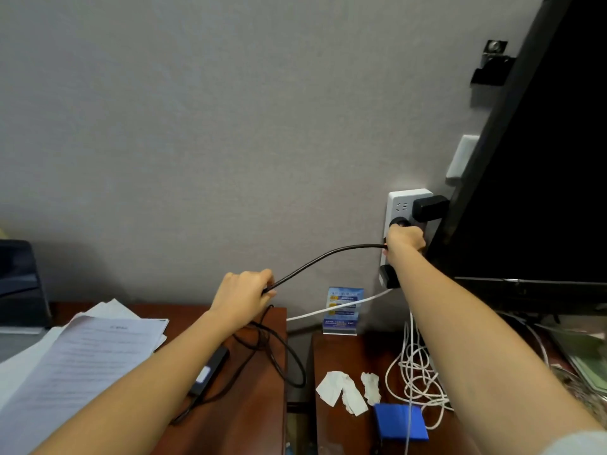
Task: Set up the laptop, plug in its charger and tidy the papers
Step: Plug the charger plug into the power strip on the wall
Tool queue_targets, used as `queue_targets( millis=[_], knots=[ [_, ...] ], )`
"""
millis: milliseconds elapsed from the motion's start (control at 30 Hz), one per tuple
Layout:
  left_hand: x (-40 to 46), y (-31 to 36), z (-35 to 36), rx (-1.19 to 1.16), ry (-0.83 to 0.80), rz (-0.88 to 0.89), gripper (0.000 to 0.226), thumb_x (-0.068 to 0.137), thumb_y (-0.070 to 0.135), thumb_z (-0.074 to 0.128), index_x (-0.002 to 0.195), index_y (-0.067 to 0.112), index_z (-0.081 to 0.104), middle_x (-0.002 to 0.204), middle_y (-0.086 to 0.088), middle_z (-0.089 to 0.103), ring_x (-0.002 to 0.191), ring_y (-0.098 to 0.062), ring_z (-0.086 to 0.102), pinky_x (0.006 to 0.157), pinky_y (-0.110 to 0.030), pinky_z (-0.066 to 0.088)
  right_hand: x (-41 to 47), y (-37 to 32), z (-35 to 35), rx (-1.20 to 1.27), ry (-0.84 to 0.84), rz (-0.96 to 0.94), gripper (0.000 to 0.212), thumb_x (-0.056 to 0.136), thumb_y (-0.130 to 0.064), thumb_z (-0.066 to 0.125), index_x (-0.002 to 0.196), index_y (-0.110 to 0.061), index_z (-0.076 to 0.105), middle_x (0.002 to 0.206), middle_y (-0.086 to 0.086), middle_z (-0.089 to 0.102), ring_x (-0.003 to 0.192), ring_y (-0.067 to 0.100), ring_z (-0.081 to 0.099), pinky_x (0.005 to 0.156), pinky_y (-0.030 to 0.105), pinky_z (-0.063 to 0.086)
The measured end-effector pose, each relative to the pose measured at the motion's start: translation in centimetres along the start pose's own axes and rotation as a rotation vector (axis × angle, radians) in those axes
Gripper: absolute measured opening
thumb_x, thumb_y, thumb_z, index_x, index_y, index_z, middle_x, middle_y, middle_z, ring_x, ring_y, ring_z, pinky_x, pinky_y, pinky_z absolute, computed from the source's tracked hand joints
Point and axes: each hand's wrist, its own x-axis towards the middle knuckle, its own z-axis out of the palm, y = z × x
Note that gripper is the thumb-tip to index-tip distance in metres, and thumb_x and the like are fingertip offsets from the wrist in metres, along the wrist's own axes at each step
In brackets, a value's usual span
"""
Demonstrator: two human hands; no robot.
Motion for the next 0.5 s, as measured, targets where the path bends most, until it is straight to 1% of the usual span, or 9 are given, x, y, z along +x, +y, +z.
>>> queue_targets(
  millis=[100, 167, 233, 300, 400, 500],
  knots=[
    [-0.9, -0.6, 0.1, -0.022, -0.025, 0.001, 0.022, 0.090, 0.039, 0.054, 0.096, 0.018, 0.057, 0.099, -0.004, 0.070, 0.098, -0.030, 0.062, 0.071, -0.033, 0.040, -0.4, 0.7, 0.1, -0.032, 0.044, -0.014, 0.037, 0.096, -0.023, 0.050, 0.127, -0.003, 0.052, 0.125, 0.022, 0.059, 0.107, 0.039, 0.062, 0.085, 0.048, 0.057],
    [-1.6, -0.9, 0.1, -0.027, -0.044, 0.012, 0.022, 0.088, 0.042, 0.056, 0.085, 0.021, 0.054, 0.093, -0.003, 0.069, 0.094, -0.029, 0.062, 0.065, -0.032, 0.034, -0.8, 0.9, 0.0, -0.062, 0.093, -0.020, 0.038, 0.097, -0.024, 0.048, 0.126, 0.000, 0.052, 0.126, 0.023, 0.059, 0.110, 0.039, 0.060, 0.088, 0.044, 0.054],
    [-2.3, -1.2, 0.0, -0.015, -0.074, 0.027, 0.026, 0.088, 0.045, 0.056, 0.080, 0.021, 0.050, 0.092, -0.002, 0.067, 0.092, -0.027, 0.061, 0.064, -0.032, 0.032, -1.0, 1.0, -0.2, -0.083, 0.134, -0.025, 0.036, 0.098, -0.022, 0.047, 0.124, 0.002, 0.054, 0.125, 0.024, 0.059, 0.112, 0.040, 0.059, 0.087, 0.043, 0.050],
    [-2.7, -1.5, 0.0, 0.012, -0.084, 0.040, 0.029, 0.087, 0.047, 0.056, 0.085, 0.018, 0.054, 0.095, -0.002, 0.066, 0.094, -0.026, 0.060, 0.066, -0.033, 0.034, -0.7, 1.0, -0.4, -0.058, 0.135, -0.019, 0.031, 0.096, -0.014, 0.048, 0.120, 0.003, 0.057, 0.121, 0.025, 0.062, 0.108, 0.041, 0.061, 0.086, 0.045, 0.052],
    [-3.0, -1.6, -0.1, 0.022, -0.093, 0.040, 0.032, 0.087, 0.047, 0.056, 0.091, 0.016, 0.057, 0.098, -0.003, 0.066, 0.098, -0.026, 0.059, 0.071, -0.035, 0.041, 0.3, 0.9, -0.7, 0.046, 0.071, 0.019, 0.030, 0.093, -0.001, 0.044, 0.118, 0.005, 0.059, 0.116, 0.025, 0.064, 0.101, 0.040, 0.066, 0.086, 0.048, 0.056],
    [-3.2, -1.5, -0.2, 0.035, -0.098, 0.031, 0.032, 0.087, 0.048, 0.055, 0.092, 0.016, 0.057, 0.101, -0.003, 0.066, 0.100, -0.026, 0.059, 0.073, -0.036, 0.043, 0.9, 0.8, -0.9, 0.102, 0.049, 0.047, 0.031, 0.092, 0.004, 0.041, 0.117, 0.007, 0.058, 0.114, 0.025, 0.065, 0.099, 0.038, 0.067, 0.084, 0.045, 0.057]
  ],
)
